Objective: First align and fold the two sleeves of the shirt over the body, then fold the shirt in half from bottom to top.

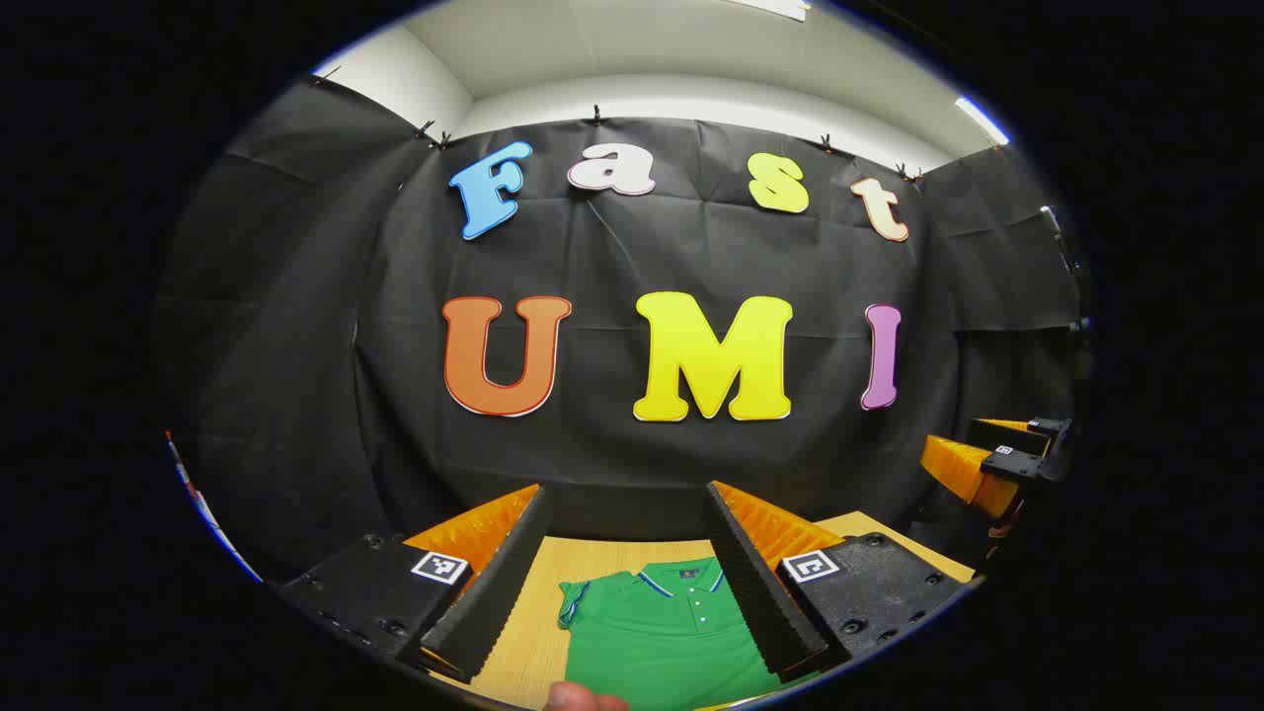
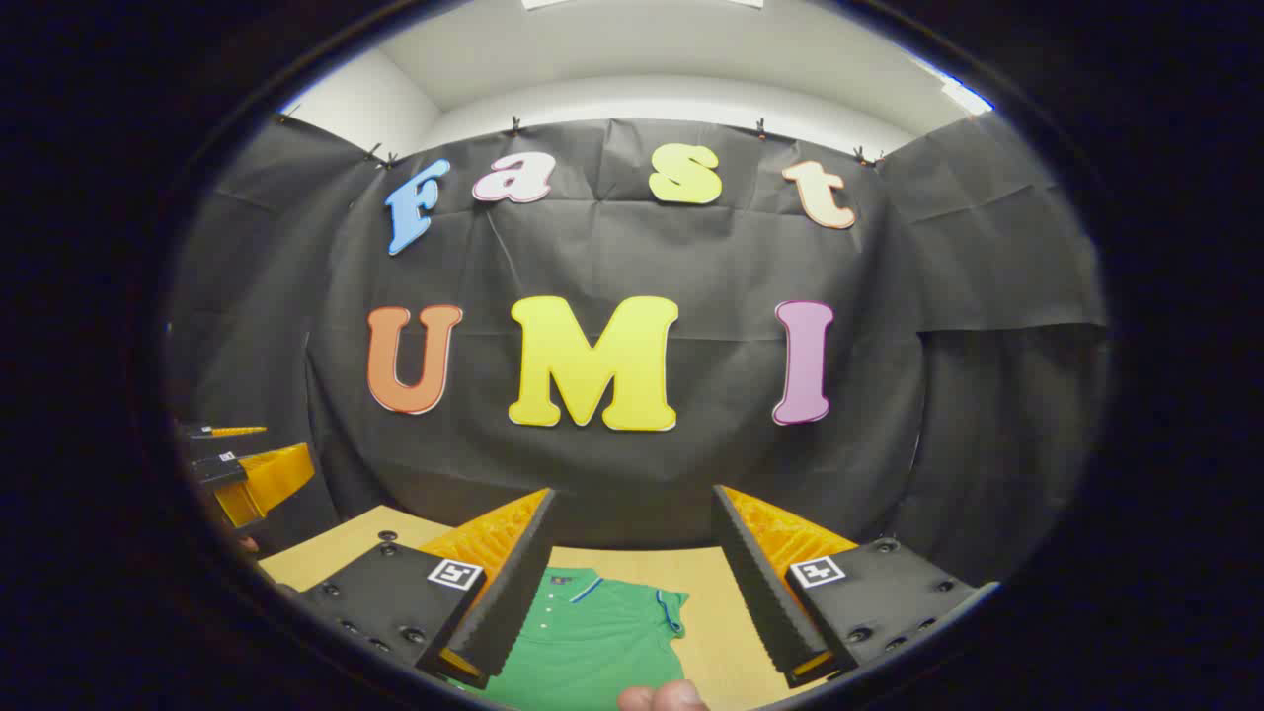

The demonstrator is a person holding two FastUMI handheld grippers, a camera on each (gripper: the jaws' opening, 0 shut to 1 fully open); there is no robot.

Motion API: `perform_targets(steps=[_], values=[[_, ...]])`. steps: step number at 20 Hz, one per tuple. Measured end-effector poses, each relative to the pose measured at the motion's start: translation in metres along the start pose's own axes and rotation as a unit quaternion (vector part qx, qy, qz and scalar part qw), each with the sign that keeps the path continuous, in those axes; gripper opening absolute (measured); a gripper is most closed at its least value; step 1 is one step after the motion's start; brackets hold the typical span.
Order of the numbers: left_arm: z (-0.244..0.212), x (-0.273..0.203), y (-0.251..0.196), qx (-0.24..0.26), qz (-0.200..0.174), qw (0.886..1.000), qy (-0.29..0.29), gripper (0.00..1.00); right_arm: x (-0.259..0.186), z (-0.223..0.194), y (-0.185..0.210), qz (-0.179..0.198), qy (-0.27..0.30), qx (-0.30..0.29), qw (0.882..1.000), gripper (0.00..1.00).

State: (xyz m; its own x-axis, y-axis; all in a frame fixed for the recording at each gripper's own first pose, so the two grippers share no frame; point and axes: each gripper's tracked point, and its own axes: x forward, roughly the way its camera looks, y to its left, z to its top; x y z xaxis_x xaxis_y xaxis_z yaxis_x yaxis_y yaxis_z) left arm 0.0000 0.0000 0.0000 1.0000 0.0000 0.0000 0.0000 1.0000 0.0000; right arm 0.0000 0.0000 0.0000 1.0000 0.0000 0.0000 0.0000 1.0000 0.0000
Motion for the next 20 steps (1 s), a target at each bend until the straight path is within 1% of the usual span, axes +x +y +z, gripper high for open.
perform_targets(steps=[1, 2, 3, 6, 15, 16, 17, 18, 20], values=[[-0.001, 0.001, 0.0, 0.0, 0.0, 1.0, 0.001, 0.99, 0.001, 0.0, -0.001, 0.001, -0.001, -0.001, 1.0, 0.94], [-0.001, 0.002, 0.0, 0.0, 0.001, 1.0, 0.003, 0.99, 0.002, -0.001, -0.001, 0.001, -0.002, -0.001, 1.0, 0.96], [-0.002, 0.002, -0.001, 0.001, 0.001, 1.0, 0.004, 0.99, 0.004, 0.0, -0.003, 0.001, -0.001, -0.001, 1.0, 0.94], [-0.005, 0.004, -0.002, 0.004, -0.001, 1.0, 0.006, 0.99, 0.007, -0.004, -0.004, 0.001, 0.004, 0.001, 1.0, 0.94], [-0.009, 0.012, -0.006, 0.004, -0.002, 1.0, 0.011, 0.99, 0.017, -0.011, -0.009, 0.001, 0.015, 0.002, 1.0, 0.94], [-0.01, 0.011, -0.005, 0.004, -0.001, 1.0, 0.013, 0.99, 0.019, -0.013, -0.01, 0.003, 0.018, 0.002, 1.0, 0.96], [-0.012, 0.012, -0.006, 0.004, -0.002, 1.0, 0.016, 0.99, 0.022, -0.017, -0.011, 0.006, 0.025, 0.003, 1.0, 0.96], [-0.015, 0.013, -0.007, 0.004, -0.001, 1.0, 0.02, 0.99, 0.024, -0.022, -0.011, 0.011, 0.035, 0.005, 0.999, 0.94], [-0.021, 0.012, -0.008, 0.003, -0.004, 1.0, 0.029, 0.99, 0.032, -0.039, -0.015, 0.017, 0.062, 0.001, 0.998, 0.95]])
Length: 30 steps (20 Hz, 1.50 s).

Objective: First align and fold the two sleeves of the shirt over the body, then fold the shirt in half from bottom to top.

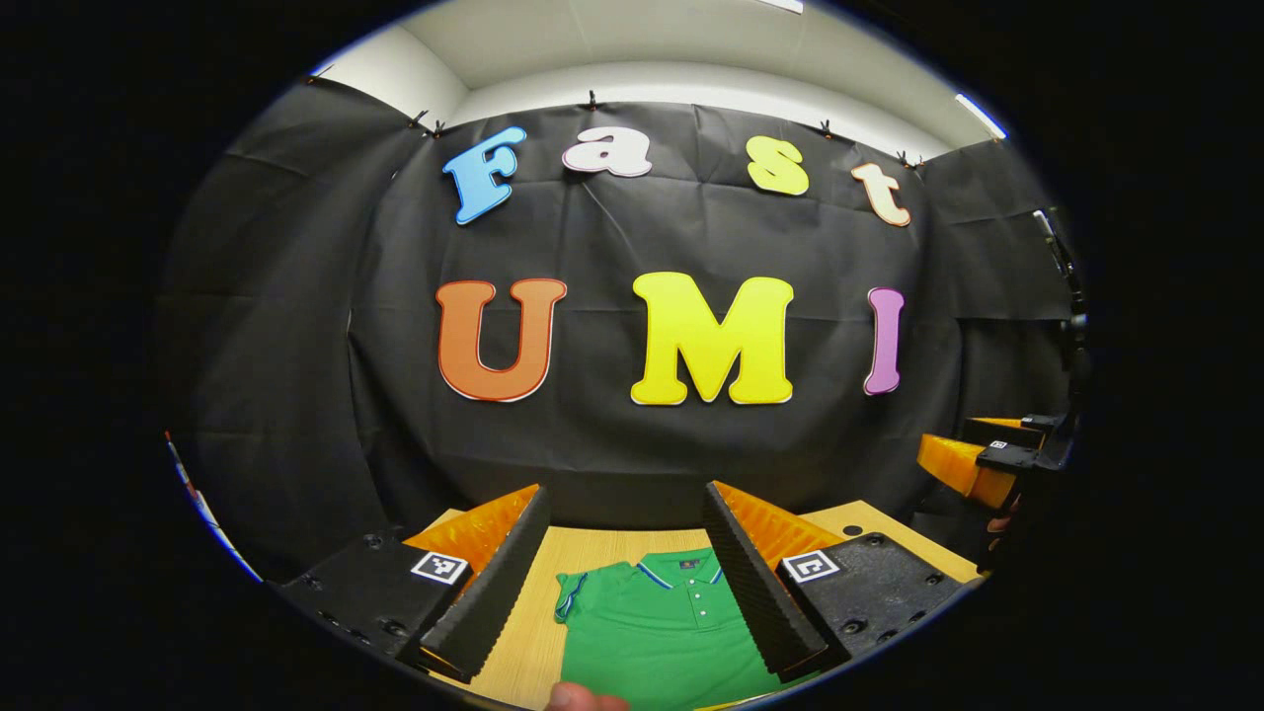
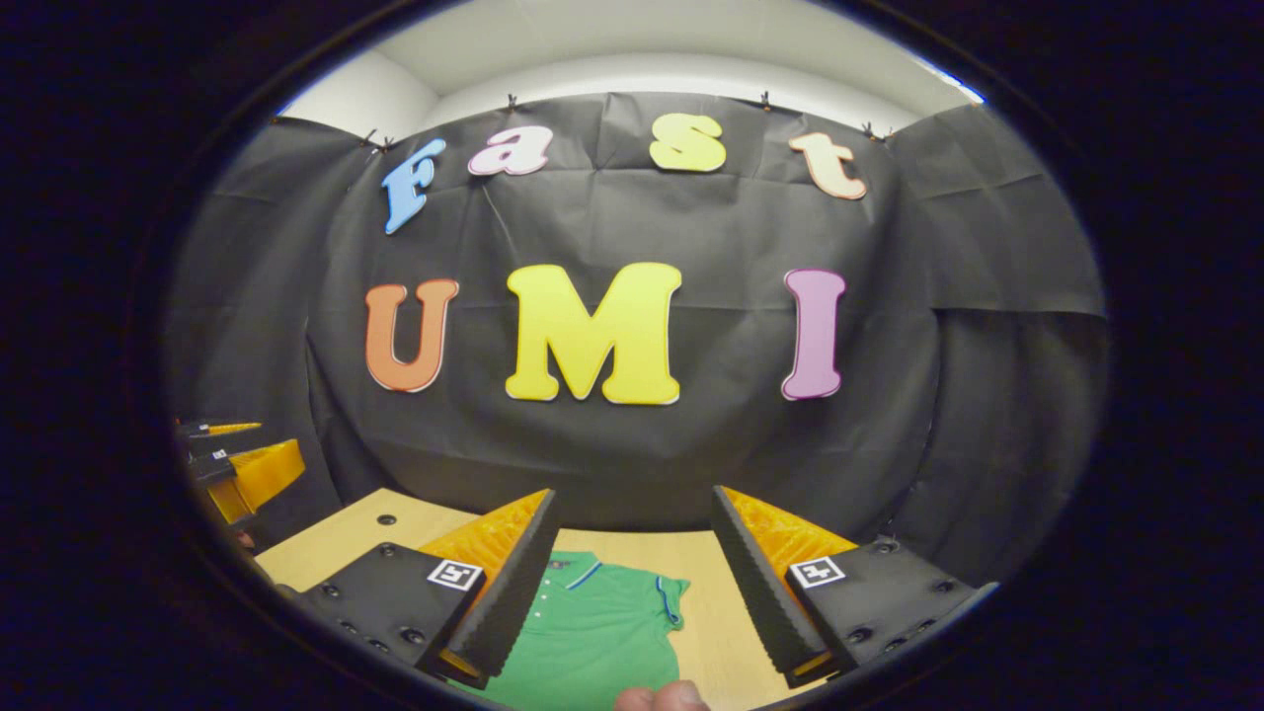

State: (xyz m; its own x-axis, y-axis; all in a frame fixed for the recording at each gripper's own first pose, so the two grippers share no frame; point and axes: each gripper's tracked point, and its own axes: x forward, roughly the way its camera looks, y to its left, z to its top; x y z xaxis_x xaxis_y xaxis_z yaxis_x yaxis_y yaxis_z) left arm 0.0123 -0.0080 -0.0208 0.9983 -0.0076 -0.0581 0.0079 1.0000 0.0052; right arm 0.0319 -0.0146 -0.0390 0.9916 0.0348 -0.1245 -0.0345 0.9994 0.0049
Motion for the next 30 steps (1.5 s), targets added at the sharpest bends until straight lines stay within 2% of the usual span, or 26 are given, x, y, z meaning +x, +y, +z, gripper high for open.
perform_targets(steps=[3, 4, 5, 6, 7, 11, 12, 14, 15, 18, 19, 24, 30], values=[[-0.005, 0.0, -0.005, 0.005, -0.003, 1.0, 0.011, 0.99, 0.015, -0.022, -0.006, 0.013, 0.039, -0.01, 0.999, 0.94], [-0.007, 0.002, -0.006, 0.007, -0.004, 1.0, 0.013, 0.99, 0.023, -0.034, -0.009, 0.018, 0.058, -0.017, 0.998, 0.97], [-0.008, 0.002, -0.007, 0.009, -0.005, 1.0, 0.016, 0.99, 0.03, -0.044, -0.012, 0.024, 0.075, -0.019, 0.997, 0.94], [-0.01, 0.001, -0.009, 0.011, -0.004, 1.0, 0.019, 0.99, 0.039, -0.055, -0.015, 0.028, 0.092, -0.018, 0.995, 0.97], [-0.012, 0.002, -0.009, 0.013, -0.002, 1.0, 0.021, 0.99, 0.049, -0.066, -0.02, 0.03, 0.109, -0.016, 0.993, 0.94], [-0.025, 0.003, -0.003, 0.017, 0.013, 0.999, 0.041, 0.99, 0.093, -0.111, -0.037, 0.031, 0.168, -0.008, 0.985, 0.97], [-0.027, 0.003, -0.001, 0.017, 0.018, 0.999, 0.046, 0.99, 0.103, -0.123, -0.039, 0.03, 0.183, -0.007, 0.983, 0.94], [-0.033, 0.003, 0.003, 0.017, 0.027, 0.998, 0.055, 0.99, 0.124, -0.143, -0.042, 0.032, 0.207, -0.003, 0.978, 0.97], [-0.035, 0.002, 0.005, 0.016, 0.032, 0.998, 0.059, 0.99, 0.137, -0.154, -0.043, 0.031, 0.216, -0.005, 0.976, 0.94], [-0.042, 0.003, 0.011, 0.018, 0.043, 0.996, 0.073, 1.0, 0.171, -0.183, -0.046, 0.03, 0.238, -0.009, 0.971, 0.94], [-0.047, 0.003, 0.012, 0.018, 0.046, 0.996, 0.081, 0.99, 0.182, -0.193, -0.047, 0.029, 0.243, -0.011, 0.97, 0.97], [-0.061, 0.0, 0.02, 0.017, 0.061, 0.992, 0.105, 1.0, 0.226, -0.258, -0.054, 0.018, 0.294, -0.013, 0.955, 0.94], [-0.08, 0.002, 0.026, 0.017, 0.073, 0.989, 0.129, 1.0, 0.264, -0.296, -0.064, 0.003, 0.328, 0.008, 0.945, 0.94]])
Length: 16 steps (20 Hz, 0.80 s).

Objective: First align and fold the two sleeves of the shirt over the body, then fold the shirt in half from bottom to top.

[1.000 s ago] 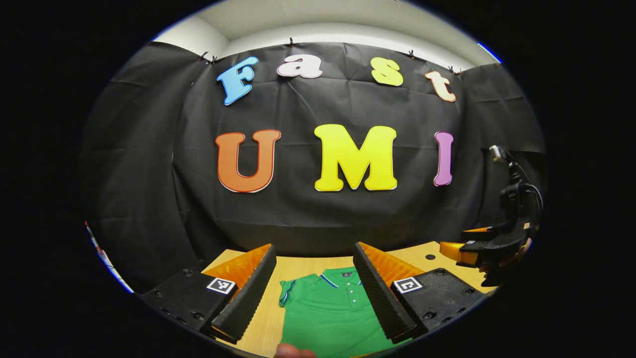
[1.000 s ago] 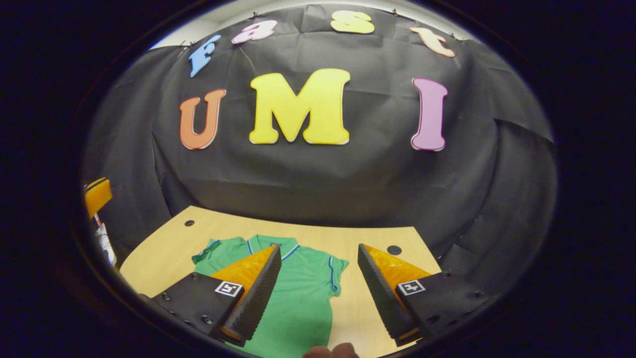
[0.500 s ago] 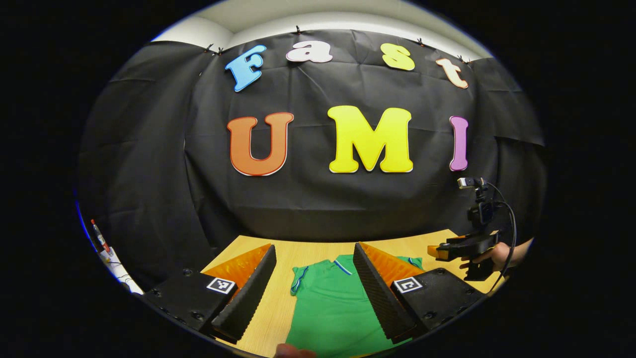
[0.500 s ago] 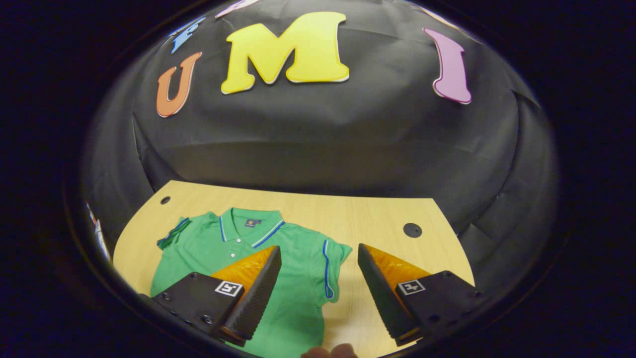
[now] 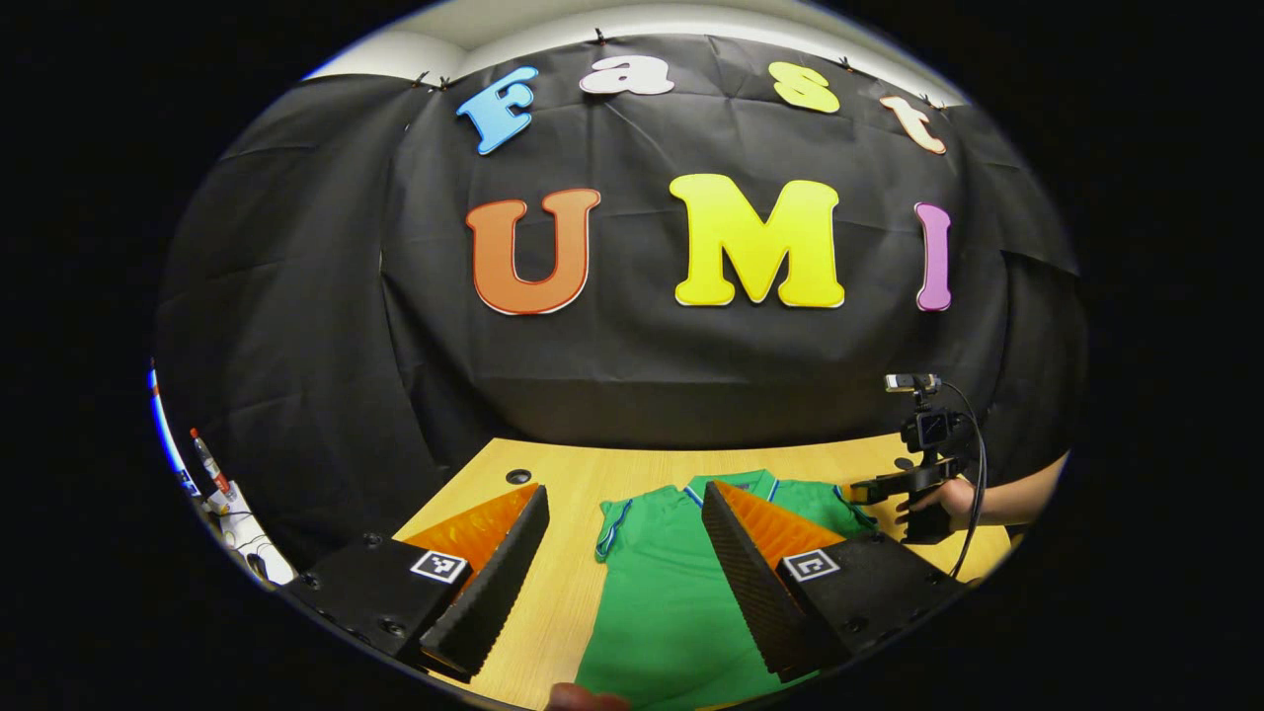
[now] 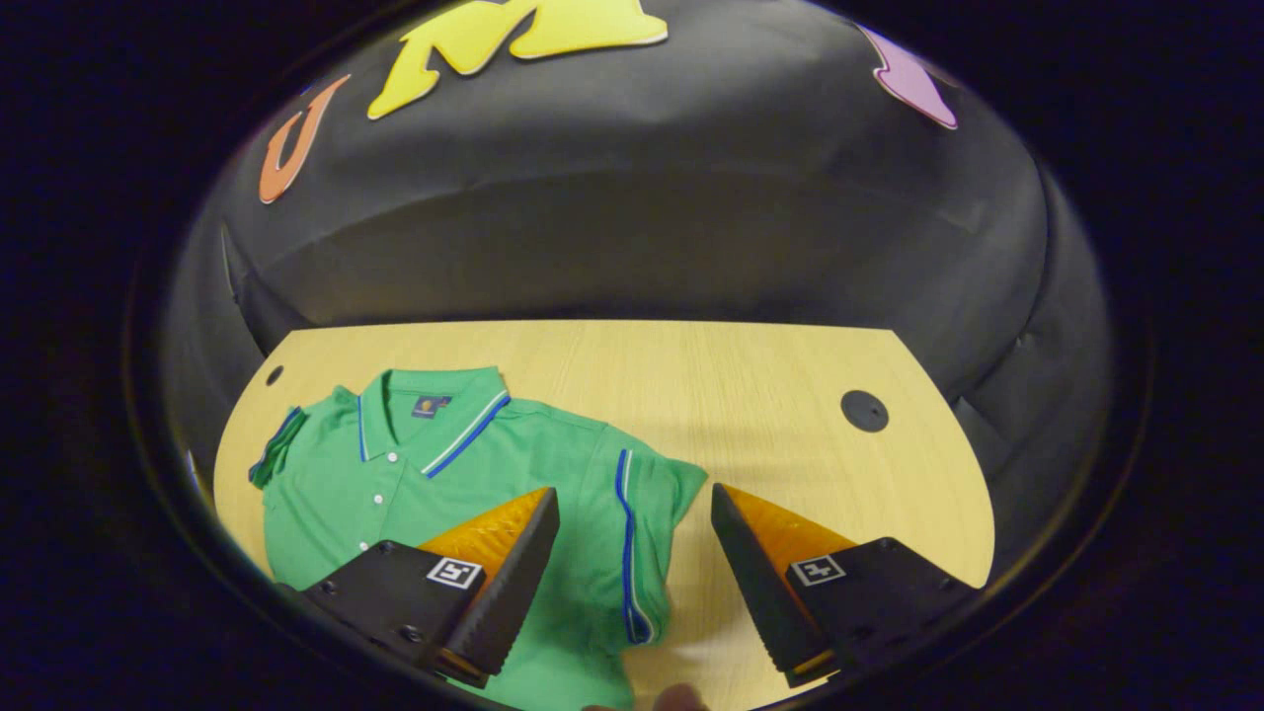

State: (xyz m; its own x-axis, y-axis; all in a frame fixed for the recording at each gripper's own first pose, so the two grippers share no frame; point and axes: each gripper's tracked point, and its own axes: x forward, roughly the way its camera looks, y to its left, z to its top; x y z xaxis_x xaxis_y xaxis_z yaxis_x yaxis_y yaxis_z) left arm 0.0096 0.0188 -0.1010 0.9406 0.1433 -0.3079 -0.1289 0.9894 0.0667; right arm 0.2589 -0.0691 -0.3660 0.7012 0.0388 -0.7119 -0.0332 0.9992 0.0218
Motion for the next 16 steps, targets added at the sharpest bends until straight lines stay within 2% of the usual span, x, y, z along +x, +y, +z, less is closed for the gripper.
perform_targets(steps=[3, 7, 8, 13, 14, 16], values=[[-0.007, 0.002, -0.003, -0.003, -0.001, 1.0, 0.01, 1.0, 0.015, -0.002, -0.001, 0.0, 0.011, -0.009, 1.0, 0.97], [-0.01, 0.003, -0.005, 0.003, 0.001, 1.0, 0.015, 1.0, 0.032, -0.017, 0.0, 0.006, 0.035, -0.032, 0.999, 0.88], [-0.01, 0.002, -0.003, 0.006, 0.002, 1.0, 0.016, 1.0, 0.036, -0.02, -0.001, 0.002, 0.04, -0.032, 0.999, 0.8], [-0.015, 0.0, 0.004, 0.0, 0.01, 1.0, 0.024, 1.0, 0.039, -0.02, -0.004, 0.015, 0.033, -0.015, 0.999, 0.78], [-0.016, -0.001, 0.006, -0.002, 0.011, 1.0, 0.025, 1.0, 0.042, -0.017, -0.005, 0.034, 0.028, -0.018, 0.999, 0.56], [-0.016, -0.003, 0.006, -0.001, 0.011, 1.0, 0.026, 1.0, 0.039, -0.019, 0.001, 0.049, 0.044, 0.012, 0.998, 0.12]])
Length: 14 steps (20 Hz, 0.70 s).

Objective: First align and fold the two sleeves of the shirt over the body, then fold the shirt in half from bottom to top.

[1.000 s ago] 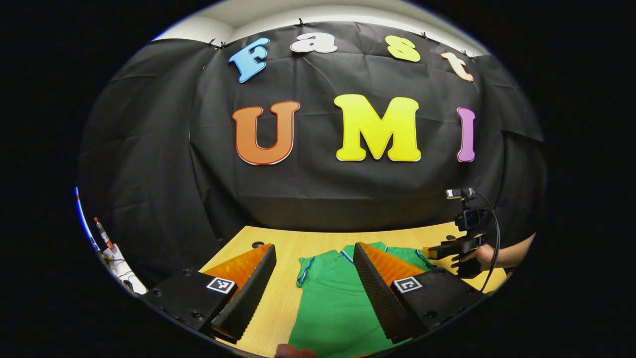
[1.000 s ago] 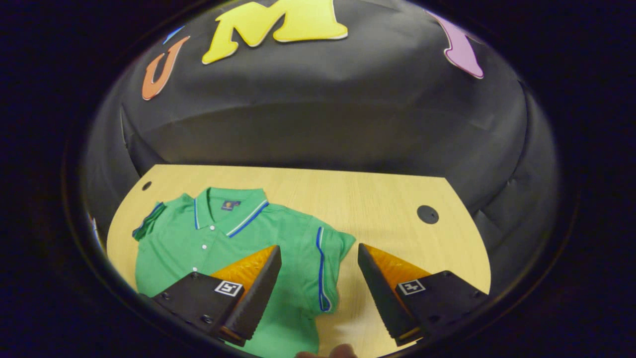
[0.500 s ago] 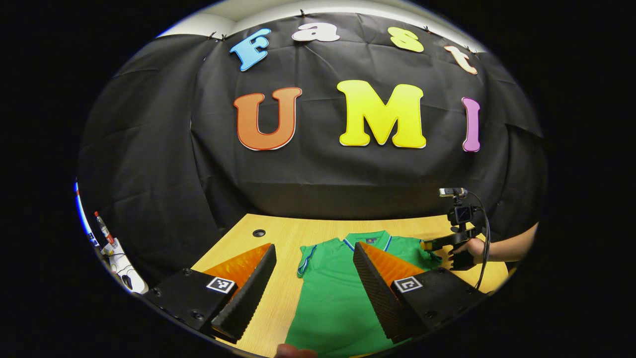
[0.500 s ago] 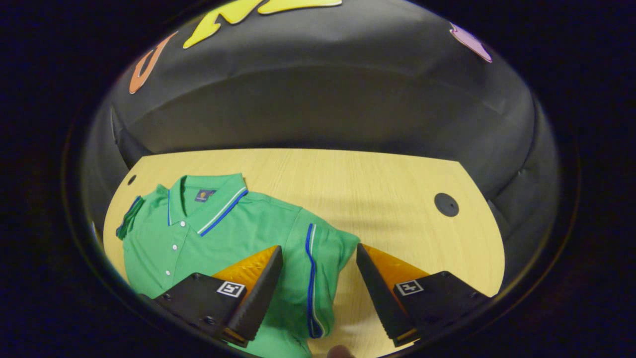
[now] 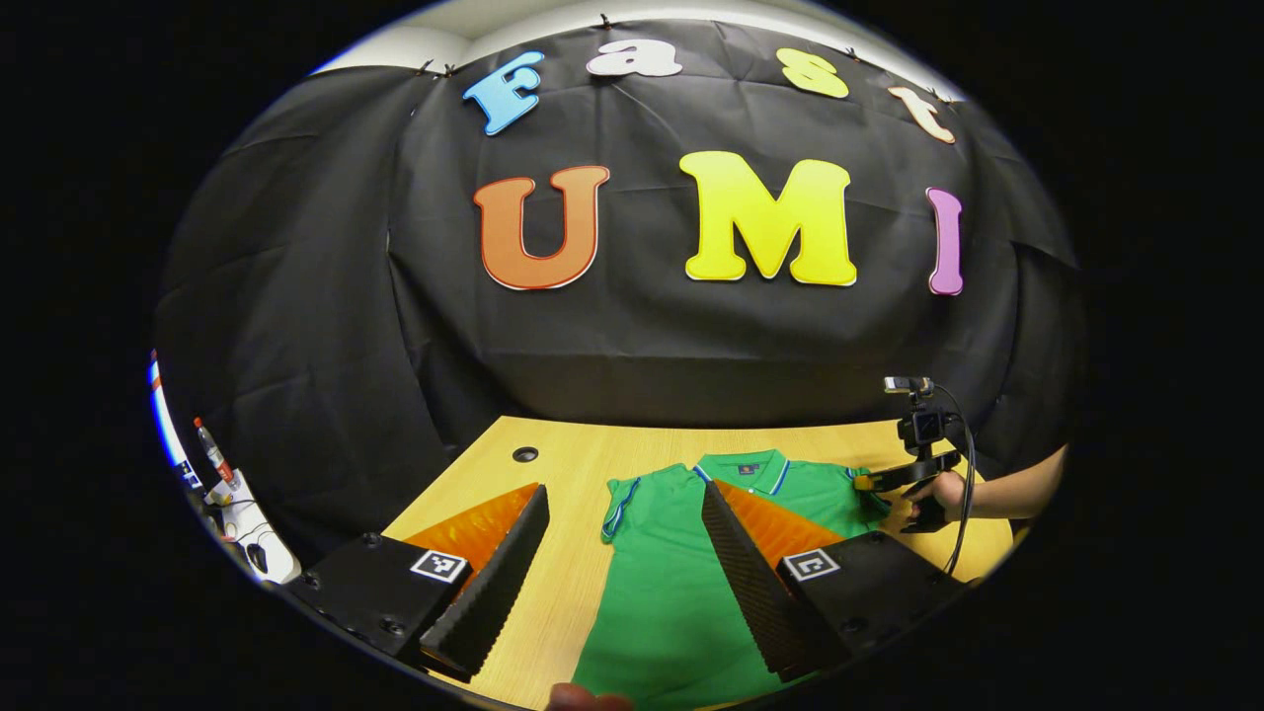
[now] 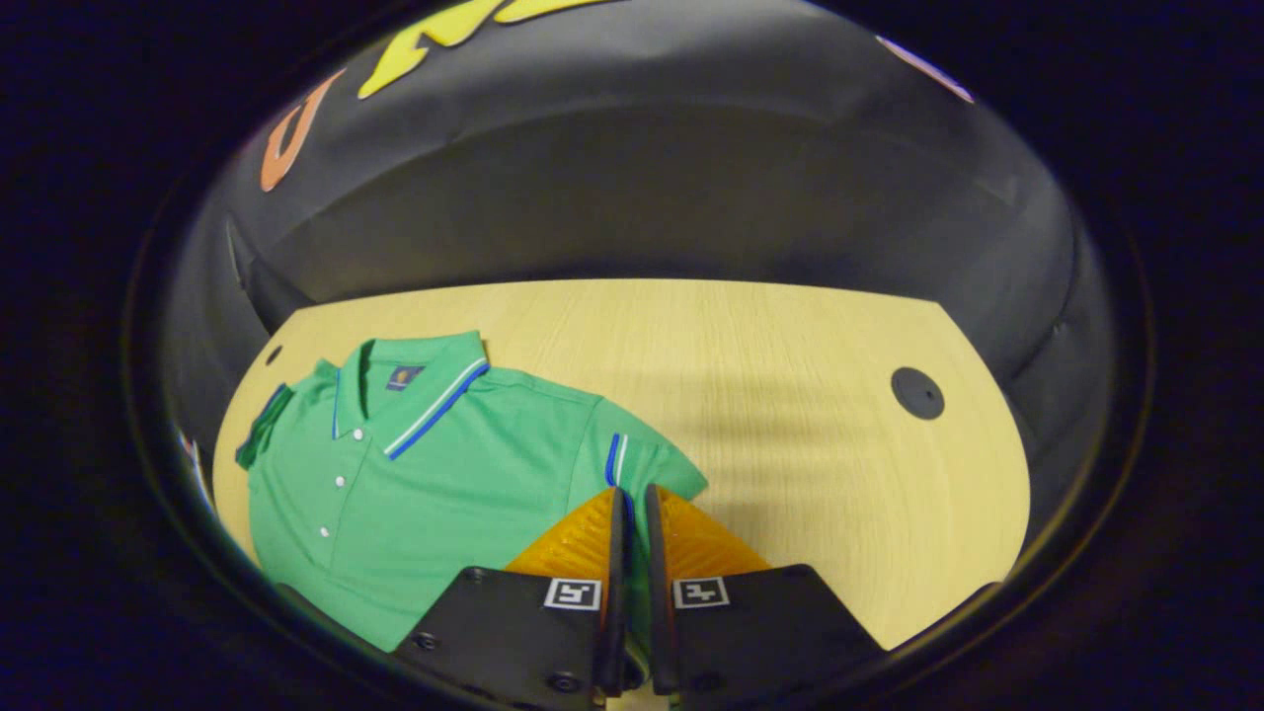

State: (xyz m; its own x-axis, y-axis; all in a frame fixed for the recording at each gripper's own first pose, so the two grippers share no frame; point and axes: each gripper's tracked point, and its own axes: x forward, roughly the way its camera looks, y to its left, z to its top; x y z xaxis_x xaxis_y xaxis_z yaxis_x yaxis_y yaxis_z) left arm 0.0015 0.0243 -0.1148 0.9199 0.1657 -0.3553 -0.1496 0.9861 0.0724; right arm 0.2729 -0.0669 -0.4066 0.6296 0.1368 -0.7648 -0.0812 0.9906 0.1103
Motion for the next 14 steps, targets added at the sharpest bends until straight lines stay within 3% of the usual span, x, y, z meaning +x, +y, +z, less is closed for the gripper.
perform_targets(steps=[2, 6, 7, 8, 9, 14], values=[[0.002, -0.002, 0.001, 0.005, -0.001, 1.0, -0.002, 1.0, -0.004, 0.005, 0.004, 0.02, -0.002, 0.024, 0.999, 0.09], [-0.002, -0.002, 0.001, 0.002, -0.003, 1.0, 0.001, 1.0, -0.021, 0.018, 0.0, 0.021, -0.02, 0.049, 0.998, 0.11], [-0.003, -0.002, 0.001, -0.001, -0.003, 1.0, 0.003, 1.0, -0.025, 0.021, -0.002, 0.021, -0.023, 0.054, 0.998, 0.07], [-0.003, -0.003, 0.001, -0.004, -0.005, 1.0, 0.003, 1.0, -0.028, 0.022, 0.0, 0.023, -0.025, 0.056, 0.998, 0.15], [-0.003, -0.004, 0.001, -0.005, -0.006, 1.0, 0.003, 1.0, -0.03, 0.023, 0.0, 0.022, -0.027, 0.054, 0.998, 0.05], [-0.005, -0.009, 0.008, -0.005, -0.005, 1.0, 0.001, 1.0, -0.027, 0.017, 0.001, 0.009, -0.019, 0.042, 0.999, 0.07]])
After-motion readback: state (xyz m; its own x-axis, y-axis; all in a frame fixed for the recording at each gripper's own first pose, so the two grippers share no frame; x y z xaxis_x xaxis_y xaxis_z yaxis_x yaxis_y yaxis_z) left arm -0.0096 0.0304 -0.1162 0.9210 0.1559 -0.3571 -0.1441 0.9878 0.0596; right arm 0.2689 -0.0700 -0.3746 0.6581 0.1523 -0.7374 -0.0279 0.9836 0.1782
